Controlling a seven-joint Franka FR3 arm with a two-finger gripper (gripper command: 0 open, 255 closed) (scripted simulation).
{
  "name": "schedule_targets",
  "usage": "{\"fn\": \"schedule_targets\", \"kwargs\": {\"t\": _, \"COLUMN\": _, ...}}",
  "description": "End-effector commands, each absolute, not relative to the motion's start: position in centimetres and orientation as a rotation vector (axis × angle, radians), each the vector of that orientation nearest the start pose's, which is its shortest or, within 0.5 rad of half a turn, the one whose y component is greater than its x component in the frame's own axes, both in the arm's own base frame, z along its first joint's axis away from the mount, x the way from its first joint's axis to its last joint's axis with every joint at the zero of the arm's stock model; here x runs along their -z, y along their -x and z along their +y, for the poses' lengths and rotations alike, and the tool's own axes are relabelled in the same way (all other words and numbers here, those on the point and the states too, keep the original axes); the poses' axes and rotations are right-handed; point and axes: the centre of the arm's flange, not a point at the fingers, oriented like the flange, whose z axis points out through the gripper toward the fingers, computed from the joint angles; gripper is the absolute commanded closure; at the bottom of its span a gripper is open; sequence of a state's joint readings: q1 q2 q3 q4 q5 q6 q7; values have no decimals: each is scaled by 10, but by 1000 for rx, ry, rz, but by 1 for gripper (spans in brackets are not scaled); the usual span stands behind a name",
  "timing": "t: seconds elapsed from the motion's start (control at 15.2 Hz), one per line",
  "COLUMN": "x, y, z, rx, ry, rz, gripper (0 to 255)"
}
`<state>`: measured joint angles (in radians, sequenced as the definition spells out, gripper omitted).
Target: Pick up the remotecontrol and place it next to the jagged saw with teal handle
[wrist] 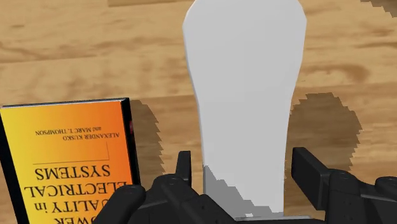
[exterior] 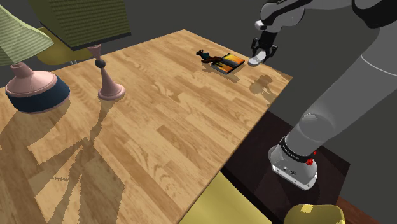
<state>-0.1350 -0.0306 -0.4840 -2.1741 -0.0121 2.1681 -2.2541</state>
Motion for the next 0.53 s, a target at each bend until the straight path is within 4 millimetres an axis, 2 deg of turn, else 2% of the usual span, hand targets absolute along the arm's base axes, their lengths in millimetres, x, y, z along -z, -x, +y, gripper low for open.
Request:
{"fn": "schedule_targets", "kwargs": {"t": 0.0, "x": -396, "y": -431, "z": -309, "rx": -11, "ry": -2127, "rz": 2283, "gripper": 255}}
{"fn": "schedule_targets", "kwargs": {"t": 0.46, "x": -359, "y": -431, "z": -309, "rx": -11, "ry": -2127, "rz": 2283, "gripper": 255}}
